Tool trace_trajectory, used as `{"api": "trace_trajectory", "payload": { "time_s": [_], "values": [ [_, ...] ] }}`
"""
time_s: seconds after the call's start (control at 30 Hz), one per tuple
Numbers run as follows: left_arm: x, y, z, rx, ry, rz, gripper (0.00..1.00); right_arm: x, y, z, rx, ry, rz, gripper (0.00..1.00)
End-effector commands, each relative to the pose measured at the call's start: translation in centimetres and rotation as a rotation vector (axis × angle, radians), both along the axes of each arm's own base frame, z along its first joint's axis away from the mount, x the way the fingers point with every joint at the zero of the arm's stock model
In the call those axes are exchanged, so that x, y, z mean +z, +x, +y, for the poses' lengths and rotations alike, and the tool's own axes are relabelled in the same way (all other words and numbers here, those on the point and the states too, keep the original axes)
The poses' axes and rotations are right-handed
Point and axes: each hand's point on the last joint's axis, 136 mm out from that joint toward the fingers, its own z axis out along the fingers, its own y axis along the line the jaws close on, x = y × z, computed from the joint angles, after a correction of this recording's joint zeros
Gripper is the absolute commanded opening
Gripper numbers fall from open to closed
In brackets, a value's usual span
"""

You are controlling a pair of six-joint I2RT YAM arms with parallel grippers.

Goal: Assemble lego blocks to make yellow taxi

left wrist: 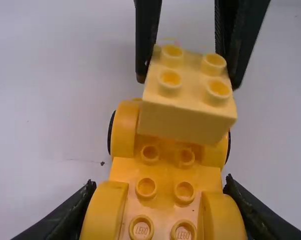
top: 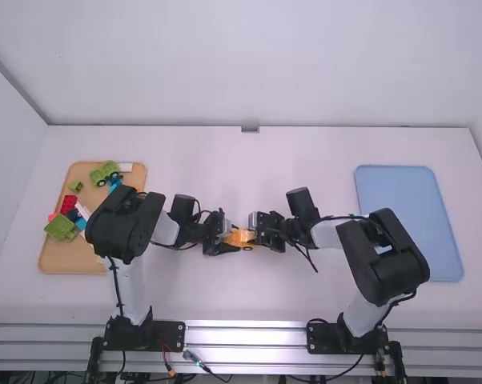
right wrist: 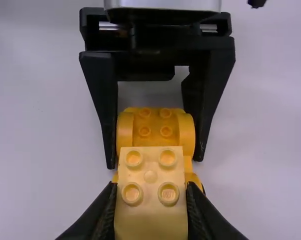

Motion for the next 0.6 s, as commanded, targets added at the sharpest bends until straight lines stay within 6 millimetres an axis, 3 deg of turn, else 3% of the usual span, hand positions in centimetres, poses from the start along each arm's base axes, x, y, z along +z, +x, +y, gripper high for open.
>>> {"api": "trace_trajectory", "payload": {
  "time_s": [0.0, 0.57],
  "values": [
    [-1.87, -1.3, 0.46, 0.014, 0.046, 0.063, 0.56, 0.02, 0.38, 0.2, -0.005, -0.002, 0.0, 0.0],
    [-1.88, -1.37, 0.44, 0.013, 0.046, 0.067, 0.56, -0.11, 0.44, 0.24, -0.008, -0.009, -0.002, 0.0]
  ]
}}
